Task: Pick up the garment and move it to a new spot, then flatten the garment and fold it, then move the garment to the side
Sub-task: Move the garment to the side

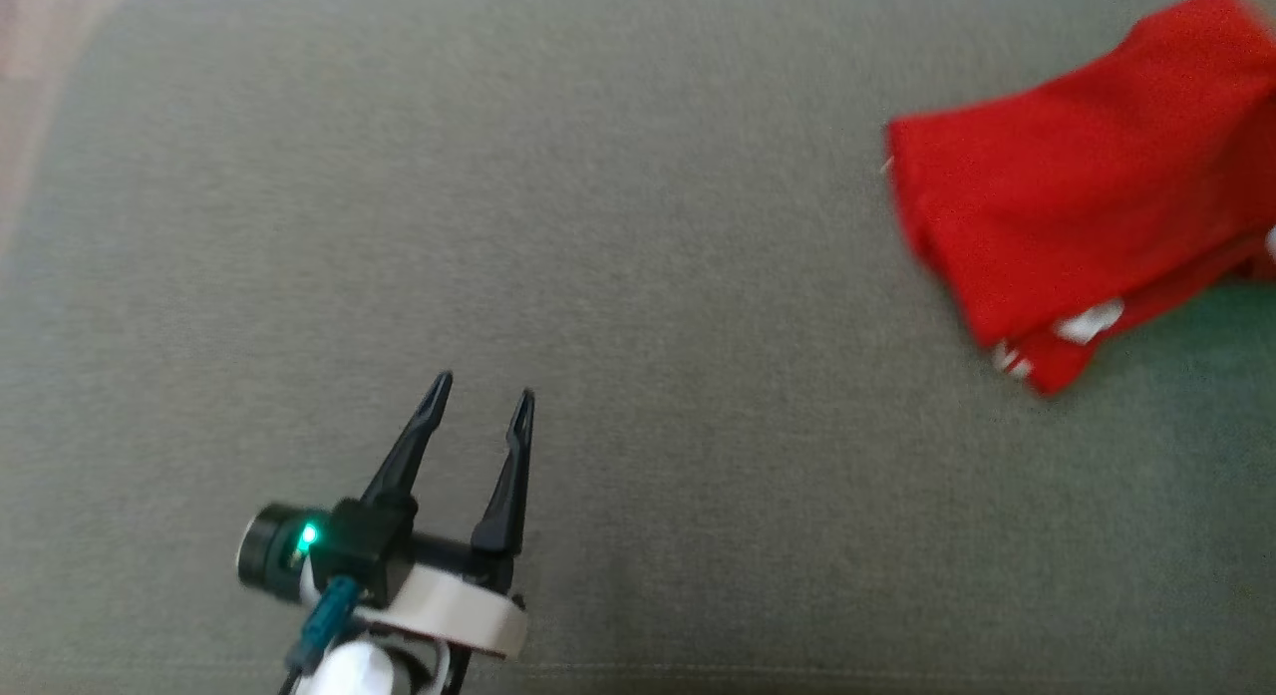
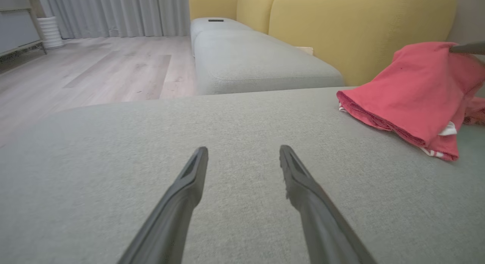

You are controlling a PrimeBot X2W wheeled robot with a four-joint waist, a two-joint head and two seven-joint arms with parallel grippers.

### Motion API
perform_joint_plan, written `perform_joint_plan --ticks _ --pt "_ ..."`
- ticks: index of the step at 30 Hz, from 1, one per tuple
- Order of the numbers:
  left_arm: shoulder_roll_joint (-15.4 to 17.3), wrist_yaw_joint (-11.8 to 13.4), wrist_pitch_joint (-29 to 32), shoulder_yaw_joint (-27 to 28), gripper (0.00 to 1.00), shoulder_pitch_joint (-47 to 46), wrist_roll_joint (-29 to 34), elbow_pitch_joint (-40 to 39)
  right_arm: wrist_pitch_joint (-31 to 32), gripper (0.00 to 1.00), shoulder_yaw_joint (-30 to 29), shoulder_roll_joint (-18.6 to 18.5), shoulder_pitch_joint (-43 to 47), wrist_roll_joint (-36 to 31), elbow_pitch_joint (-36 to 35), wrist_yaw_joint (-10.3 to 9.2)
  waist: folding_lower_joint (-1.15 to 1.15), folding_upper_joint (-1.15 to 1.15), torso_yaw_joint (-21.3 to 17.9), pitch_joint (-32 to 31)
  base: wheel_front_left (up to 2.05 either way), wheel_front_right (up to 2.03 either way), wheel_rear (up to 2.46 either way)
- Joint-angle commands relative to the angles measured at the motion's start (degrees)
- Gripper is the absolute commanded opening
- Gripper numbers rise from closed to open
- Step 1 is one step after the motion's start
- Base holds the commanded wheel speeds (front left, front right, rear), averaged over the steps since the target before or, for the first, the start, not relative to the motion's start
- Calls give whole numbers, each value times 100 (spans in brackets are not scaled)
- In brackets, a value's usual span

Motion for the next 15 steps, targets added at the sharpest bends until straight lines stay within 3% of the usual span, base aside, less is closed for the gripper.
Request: perform_joint_plan --ticks 1,13,14,15 --pt "-31 -21 -70 117 100 -291 -21 -196 59 0 -76 -298 -219 -117 -202 20 -1 0 -257 342 0 0 0" --pt "-31 -117 -70 31 100 -819 13 -180 368 2 -902 -1093 -563 -994 -373 20 -1 0 -493 876 0 0 0" --pt "-31 -121 -70 35 100 -851 12 -181 389 44 -1006 -1106 -555 -1099 -391 20 -1 0 -501 911 0 0 0" --pt "-31 -128 -70 38 100 -879 8 -177 368 100 -1131 -1102 -553 -1222 -407 20 -1 0 -502 930 0 0 0"
